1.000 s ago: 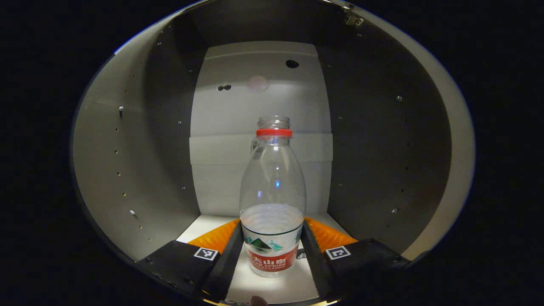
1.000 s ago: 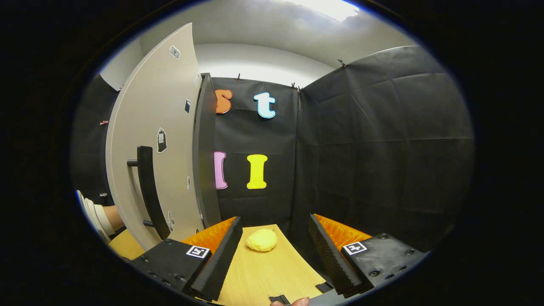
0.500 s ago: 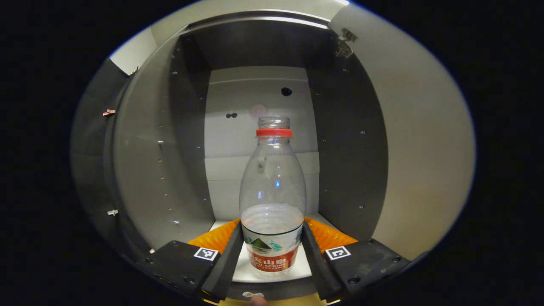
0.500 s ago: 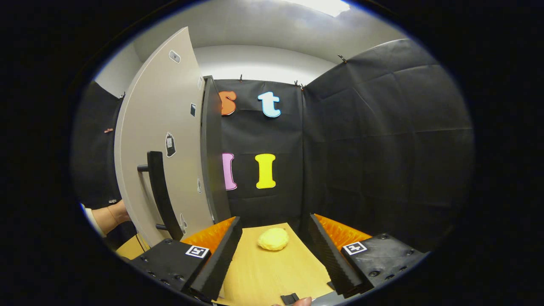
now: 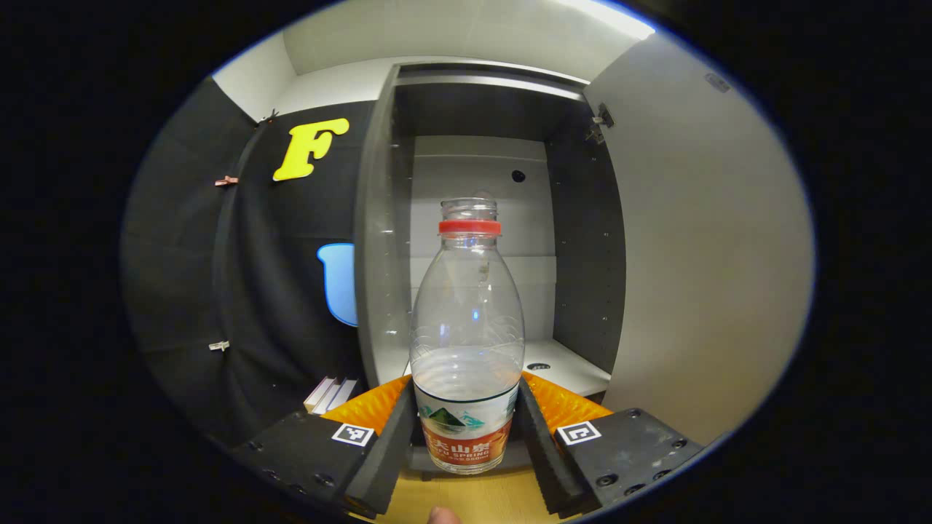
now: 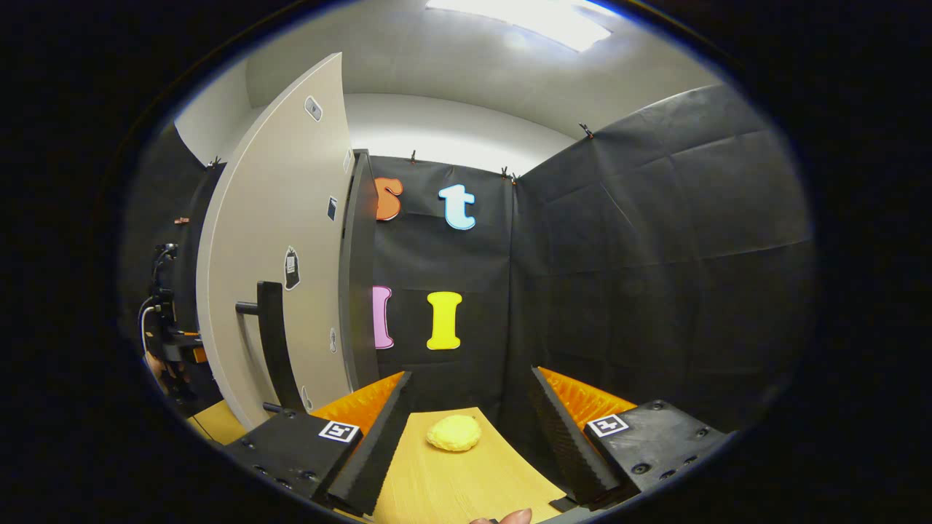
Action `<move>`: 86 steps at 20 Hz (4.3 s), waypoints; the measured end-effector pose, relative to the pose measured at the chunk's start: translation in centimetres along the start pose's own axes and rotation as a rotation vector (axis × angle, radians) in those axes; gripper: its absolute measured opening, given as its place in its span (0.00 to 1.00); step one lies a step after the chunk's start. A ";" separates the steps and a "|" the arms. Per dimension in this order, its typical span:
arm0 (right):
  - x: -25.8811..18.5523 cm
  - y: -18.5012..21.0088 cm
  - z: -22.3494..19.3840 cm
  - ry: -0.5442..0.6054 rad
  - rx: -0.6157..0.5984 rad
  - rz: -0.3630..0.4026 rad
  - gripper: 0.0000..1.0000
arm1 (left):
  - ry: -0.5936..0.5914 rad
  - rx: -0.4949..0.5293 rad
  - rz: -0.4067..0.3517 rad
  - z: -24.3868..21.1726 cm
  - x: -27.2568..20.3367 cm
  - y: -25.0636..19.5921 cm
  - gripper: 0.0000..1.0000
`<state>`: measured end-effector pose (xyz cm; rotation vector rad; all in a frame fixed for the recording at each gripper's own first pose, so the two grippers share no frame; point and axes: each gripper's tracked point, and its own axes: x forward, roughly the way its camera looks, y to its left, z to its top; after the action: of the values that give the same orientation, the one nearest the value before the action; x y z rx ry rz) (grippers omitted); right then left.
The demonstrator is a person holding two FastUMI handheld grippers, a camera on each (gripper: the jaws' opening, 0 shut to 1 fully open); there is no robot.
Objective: Open the cabinet door with the right hand, grasp the bottle in the cabinet with the left hand and place it on the coaster, then close the cabinet door with the right hand.
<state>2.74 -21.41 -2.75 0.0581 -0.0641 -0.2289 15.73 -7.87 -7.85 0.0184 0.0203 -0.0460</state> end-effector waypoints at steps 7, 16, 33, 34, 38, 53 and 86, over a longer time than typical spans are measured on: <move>0.1 1.1 0.1 0.007 0.028 -0.021 0.98 | -0.043 0.038 0.009 -3.4 -6.5 3.3 0.76; -1.1 3.0 1.3 -0.037 -0.011 -0.036 0.97 | -0.010 0.019 -0.031 -13.5 -12.5 5.2 0.77; -4.3 3.1 2.3 -0.002 -0.028 -0.134 0.98 | 0.094 0.022 -0.156 -31.4 -12.8 6.5 0.77; -4.5 3.0 2.4 0.002 -0.034 -0.140 0.98 | 0.098 0.025 -0.158 -32.0 -12.6 6.5 0.77; -4.8 2.9 2.4 0.010 -0.081 -0.157 0.98 | 0.099 -0.007 -0.152 -33.3 -11.9 7.1 0.78; -4.6 3.6 1.2 0.041 -0.100 -0.159 0.94 | 0.157 -0.033 -0.158 -35.1 -11.7 6.8 0.84; -0.9 7.3 0.5 0.060 0.021 0.042 0.96 | 0.055 -0.036 -0.021 -5.3 -14.1 4.5 0.94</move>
<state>3.48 -14.18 -1.83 0.0842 -0.0083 -0.1846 1.77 -2.61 -12.74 -0.0166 0.0767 -0.0664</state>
